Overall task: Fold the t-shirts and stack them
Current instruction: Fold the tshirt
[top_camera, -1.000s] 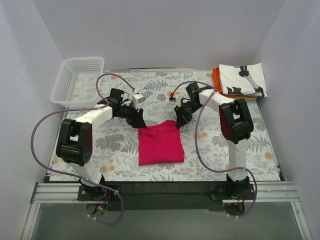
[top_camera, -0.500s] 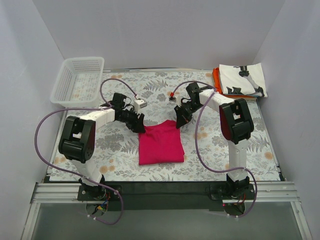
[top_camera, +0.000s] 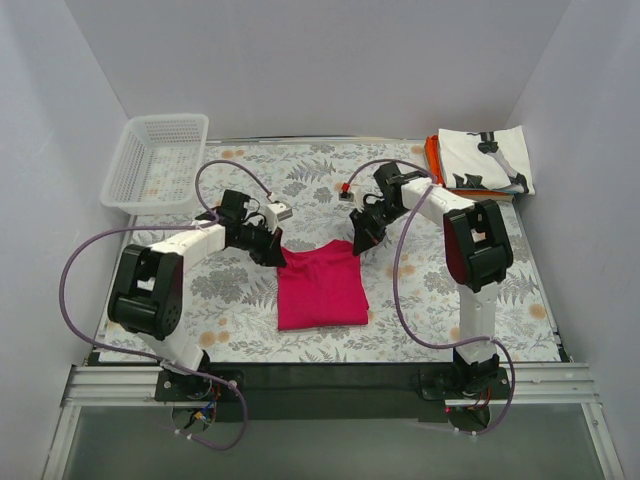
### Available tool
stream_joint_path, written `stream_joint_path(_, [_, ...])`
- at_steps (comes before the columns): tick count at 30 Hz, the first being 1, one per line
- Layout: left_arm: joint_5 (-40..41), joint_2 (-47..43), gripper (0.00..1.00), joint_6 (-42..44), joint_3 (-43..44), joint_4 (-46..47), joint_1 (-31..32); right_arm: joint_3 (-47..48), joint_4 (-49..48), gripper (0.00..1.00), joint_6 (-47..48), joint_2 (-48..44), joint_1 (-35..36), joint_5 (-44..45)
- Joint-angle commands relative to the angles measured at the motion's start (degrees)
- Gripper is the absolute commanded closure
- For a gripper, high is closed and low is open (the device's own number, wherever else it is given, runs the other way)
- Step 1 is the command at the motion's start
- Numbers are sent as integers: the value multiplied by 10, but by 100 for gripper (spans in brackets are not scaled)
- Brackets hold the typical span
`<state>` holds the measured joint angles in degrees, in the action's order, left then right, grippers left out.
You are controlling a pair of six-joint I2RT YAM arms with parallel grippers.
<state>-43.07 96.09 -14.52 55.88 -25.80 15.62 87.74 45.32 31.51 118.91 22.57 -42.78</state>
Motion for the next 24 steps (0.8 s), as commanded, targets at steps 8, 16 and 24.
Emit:
stream_joint_path(8, [-26,-167,100,-34,-39,-35,5,-57,25,99,7,-110,-2,-42])
stream_joint_path(16, [-43,-251,100,-45,-43,-77,6,-92,53,99,29,-192,-2,-85])
stream_joint_path(24, [-47,-275,100,-67,-12,-78,6,-55,72,99,22,-223,-2,-92])
